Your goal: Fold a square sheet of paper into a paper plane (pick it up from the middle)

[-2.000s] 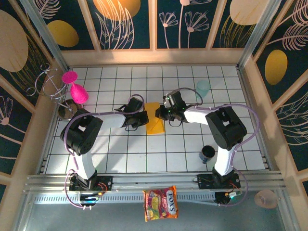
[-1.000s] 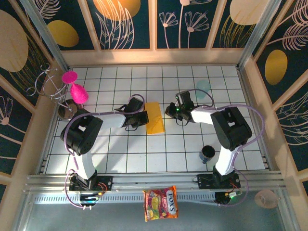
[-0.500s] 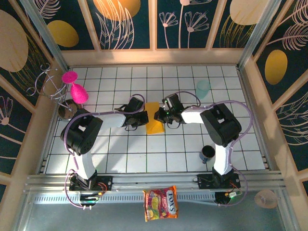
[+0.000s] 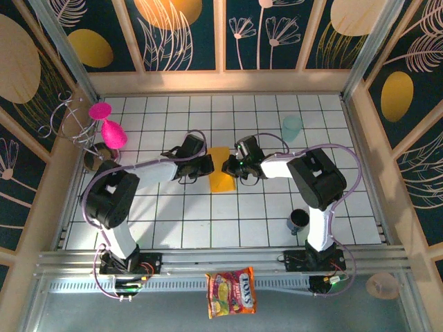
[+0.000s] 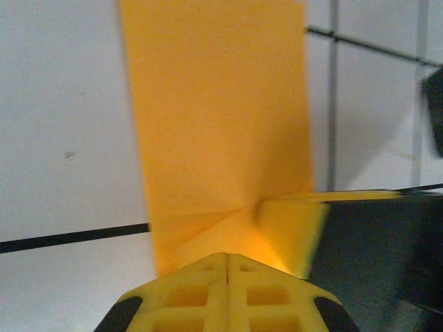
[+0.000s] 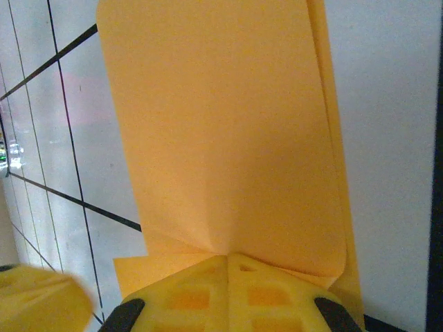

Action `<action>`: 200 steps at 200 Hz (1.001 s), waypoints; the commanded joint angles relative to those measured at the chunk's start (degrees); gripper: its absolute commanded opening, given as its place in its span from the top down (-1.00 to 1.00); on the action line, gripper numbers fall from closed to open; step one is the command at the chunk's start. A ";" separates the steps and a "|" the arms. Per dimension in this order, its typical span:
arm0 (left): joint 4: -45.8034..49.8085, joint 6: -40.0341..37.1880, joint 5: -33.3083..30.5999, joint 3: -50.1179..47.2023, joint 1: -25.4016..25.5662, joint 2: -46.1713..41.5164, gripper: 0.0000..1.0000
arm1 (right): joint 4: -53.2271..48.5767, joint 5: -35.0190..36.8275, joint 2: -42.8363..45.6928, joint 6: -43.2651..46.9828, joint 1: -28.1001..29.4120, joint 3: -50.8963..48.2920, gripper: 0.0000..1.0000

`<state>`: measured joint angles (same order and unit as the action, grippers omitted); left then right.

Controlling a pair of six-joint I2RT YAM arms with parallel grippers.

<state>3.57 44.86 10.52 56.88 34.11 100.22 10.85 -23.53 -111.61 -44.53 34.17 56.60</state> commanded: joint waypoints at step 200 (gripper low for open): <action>4.42 -0.30 2.15 0.60 5.68 4.75 1.00 | -7.79 4.26 -4.63 -1.19 -0.47 -2.07 0.97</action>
<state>4.67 46.41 14.22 56.51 39.40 103.90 10.94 -23.57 -111.77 -45.56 34.17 56.60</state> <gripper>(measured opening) 0.059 0.054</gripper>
